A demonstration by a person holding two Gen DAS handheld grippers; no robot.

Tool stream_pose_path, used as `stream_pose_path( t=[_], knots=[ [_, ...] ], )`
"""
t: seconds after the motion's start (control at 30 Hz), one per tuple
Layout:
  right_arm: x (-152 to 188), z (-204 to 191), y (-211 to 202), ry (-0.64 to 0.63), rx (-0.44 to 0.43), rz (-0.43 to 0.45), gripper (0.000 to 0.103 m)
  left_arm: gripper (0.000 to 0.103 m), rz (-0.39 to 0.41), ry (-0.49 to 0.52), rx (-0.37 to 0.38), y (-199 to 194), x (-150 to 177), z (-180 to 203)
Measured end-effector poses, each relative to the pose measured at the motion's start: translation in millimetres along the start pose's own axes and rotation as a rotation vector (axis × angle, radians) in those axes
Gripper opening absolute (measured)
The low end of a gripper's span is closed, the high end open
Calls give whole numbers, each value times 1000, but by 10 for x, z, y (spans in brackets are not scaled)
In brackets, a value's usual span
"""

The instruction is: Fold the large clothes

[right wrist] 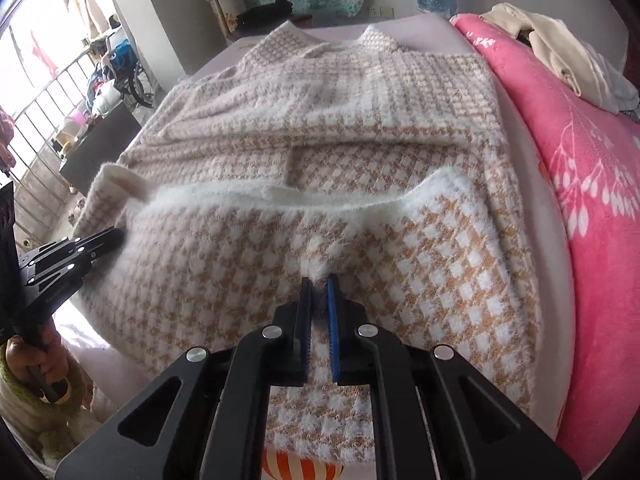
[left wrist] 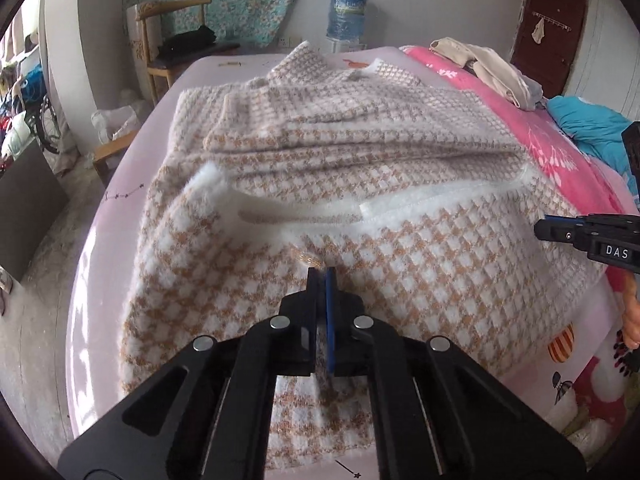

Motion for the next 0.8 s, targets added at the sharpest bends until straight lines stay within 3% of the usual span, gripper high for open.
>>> stream_pose_path(
  t=[0.2,0.43,0.5,0.57,0.63,0.73,0.8],
  knots=[
    [-384,-6,-335,-1,18,136,7,3,134,15,-20,-334,-450,-47],
    [-130,90,347,11,14,-10,8,5,-37,-28,-26,269,-133,-203],
    [-89,103,391,20,-3,-32,9,8,-24,-31,-17,250,-117,-218],
    [-131,140,293,31,-14,-29,19,14,-18,-34,-16,165,-145,-254],
    [-232,253,132,46,-1,23,37,20,25,-48,-15,16,-215,-333],
    [-341,537,20,58,92,67,44,31,54,-52,-94,-93,-314,-552],
    [-343,694,113,69,120,37,44,32,34,-64,-138,-54,-327,-705]
  ],
)
Point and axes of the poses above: each gripper's, at about its wrist camera, not at the fingertips, and y roughly the way its jaws point, z to its right, x to its underside, the point moved 10 cm from there along y, roughly the way its jaws point, and after that the axes turned 6 degrees about x, right-handed, at the moved point
